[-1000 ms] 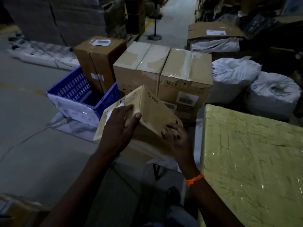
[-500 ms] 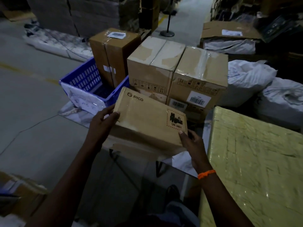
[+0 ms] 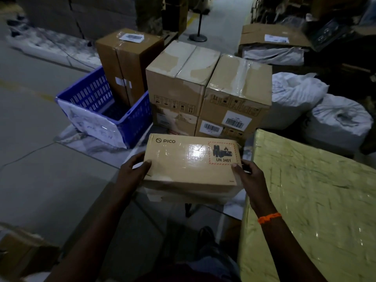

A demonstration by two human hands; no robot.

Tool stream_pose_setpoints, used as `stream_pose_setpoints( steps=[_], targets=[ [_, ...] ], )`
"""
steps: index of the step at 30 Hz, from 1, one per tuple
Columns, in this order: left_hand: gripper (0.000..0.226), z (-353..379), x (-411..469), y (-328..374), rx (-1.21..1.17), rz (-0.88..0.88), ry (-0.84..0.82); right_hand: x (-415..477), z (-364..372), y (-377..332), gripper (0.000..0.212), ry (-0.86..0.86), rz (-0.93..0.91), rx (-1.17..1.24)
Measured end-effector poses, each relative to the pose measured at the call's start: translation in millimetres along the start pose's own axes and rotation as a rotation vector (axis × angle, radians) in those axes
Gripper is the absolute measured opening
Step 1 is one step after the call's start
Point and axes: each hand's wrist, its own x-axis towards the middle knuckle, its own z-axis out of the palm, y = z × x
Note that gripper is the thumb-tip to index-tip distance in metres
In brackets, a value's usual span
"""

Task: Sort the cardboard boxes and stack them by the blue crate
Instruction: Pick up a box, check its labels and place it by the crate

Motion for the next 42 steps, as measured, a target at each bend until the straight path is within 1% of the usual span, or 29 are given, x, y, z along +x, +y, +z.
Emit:
stream_pose_setpoints(
  steps=[1, 3, 7, 9, 12, 16, 18, 21, 23, 25, 27, 28, 31, 34, 42],
  targets=[
    [0.04, 1, 5, 2, 0.015, 0.004, 0.001, 2, 1, -3, 0.028, -0.006, 0.004, 0.014],
    [0.043, 5, 16, 7, 0.047, -0.011, -0.018, 9, 5, -10, 0.033, -0.031, 0.005, 0.025],
    [0.049, 14, 30, 21, 0.066, -0.083, -0.074, 24, 15, -22, 0.036, -0.086, 0.043, 0.015],
    [0.045, 16, 32, 25, 0.039, -0.057, -0.079, 29, 17, -24, 0.037, -0.077, 0.038, -0.009],
    [0.048, 15, 30, 25, -0.047, -0.016, -0.035, 24, 14, -33, 0.034, -0.034, -0.006, -0.001],
    [0.033, 13, 18, 16, -0.14, 0.004, 0.001, 8, 6, -28, 0.032, 0.011, -0.061, 0.046],
    [0.028, 9, 10, 8, -0.192, -0.026, 0.011, -4, 3, -19, 0.029, 0.034, -0.069, 0.072],
    [0.041, 3, -6, -7, -0.234, -0.082, 0.002, -27, -4, -5, 0.022, 0.063, -0.031, 0.154],
    [0.047, 3, -18, -14, -0.28, -0.157, 0.017, -43, -8, 6, 0.018, 0.087, 0.023, 0.192],
    [0.045, 4, -30, -21, -0.305, -0.247, -0.025, -59, -12, 13, 0.025, 0.102, 0.068, 0.241],
    [0.041, 8, -40, -30, -0.271, -0.304, -0.087, -73, -16, 17, 0.033, 0.096, 0.131, 0.3],
    [0.038, 9, -45, -35, -0.253, -0.32, -0.089, -78, -18, 19, 0.035, 0.09, 0.161, 0.313],
    [0.033, 12, -50, -49, -0.235, -0.336, -0.058, -87, -17, 30, 0.034, 0.037, 0.194, 0.267],
    [0.02, 16, -50, -57, -0.213, -0.33, -0.058, -89, -14, 43, 0.026, 0.015, 0.169, 0.163],
    [0.018, 17, -44, -69, -0.164, -0.355, -0.077, -85, -11, 57, 0.025, 0.046, 0.186, 0.079]
  ],
)
